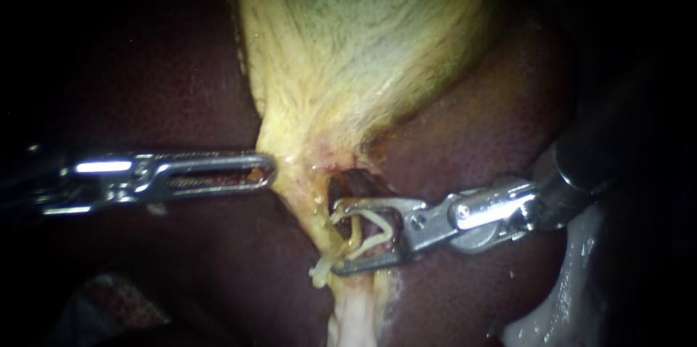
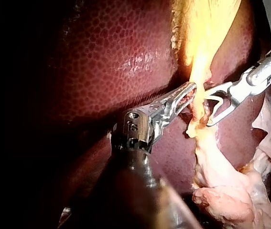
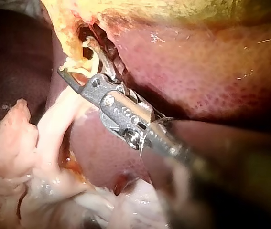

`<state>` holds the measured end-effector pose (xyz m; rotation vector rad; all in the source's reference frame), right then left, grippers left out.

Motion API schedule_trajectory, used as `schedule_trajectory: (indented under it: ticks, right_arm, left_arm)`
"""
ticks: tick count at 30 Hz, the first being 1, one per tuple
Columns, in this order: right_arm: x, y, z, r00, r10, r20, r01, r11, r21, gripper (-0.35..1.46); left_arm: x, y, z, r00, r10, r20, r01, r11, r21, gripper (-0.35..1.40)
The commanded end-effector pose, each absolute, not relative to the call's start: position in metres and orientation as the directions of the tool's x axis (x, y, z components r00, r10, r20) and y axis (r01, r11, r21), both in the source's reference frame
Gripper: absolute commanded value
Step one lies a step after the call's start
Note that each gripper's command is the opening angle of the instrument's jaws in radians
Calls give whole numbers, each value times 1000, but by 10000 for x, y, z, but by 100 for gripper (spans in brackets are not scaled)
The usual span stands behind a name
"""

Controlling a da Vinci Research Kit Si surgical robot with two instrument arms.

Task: Clipping second clip left tube

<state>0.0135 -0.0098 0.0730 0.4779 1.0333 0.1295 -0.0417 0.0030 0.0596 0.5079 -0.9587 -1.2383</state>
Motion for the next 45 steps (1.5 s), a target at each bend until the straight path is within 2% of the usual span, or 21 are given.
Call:
schedule_trajectory:
  ticks: [1, 12, 20, 22, 26, 29, 32, 45]
  right_arm:
    - [137, -99, 730, 517, 323, -793, 117, 891, 440, 56]
    - [168, -112, 731, 521, 323, -790, 113, 891, 439, 56]
    - [175, -124, 737, 528, 344, -776, 174, 851, 496, 49]
    - [175, -123, 738, 527, 338, -780, 176, 855, 489, 46]
    - [175, -121, 737, 531, 331, -780, 183, 854, 487, 30]
    - [172, -120, 735, 553, 366, -748, 155, 838, 524, -11]
    - [169, -115, 731, 564, 374, -736, 141, 835, 532, -35]
    - [167, -116, 736, 584, 388, -713, 126, 825, 551, -35]
  left_arm:
    - [-418, 30, 595, 27, -943, 331, 554, 289, 781, -35]
    - [-426, 31, 593, 27, -944, 328, 553, 288, 782, -35]
    - [-432, 33, 594, 28, -945, 327, 550, 288, 784, -35]
    - [-433, 33, 594, 28, -945, 327, 550, 287, 784, -35]
    - [-433, 33, 594, 28, -945, 327, 550, 287, 784, -35]
    - [-434, 33, 594, 28, -945, 327, 551, 287, 784, -35]
    - [-434, 33, 595, 28, -945, 327, 551, 287, 784, -35]
    - [-435, 34, 597, 28, -945, 327, 550, 288, 784, -35]
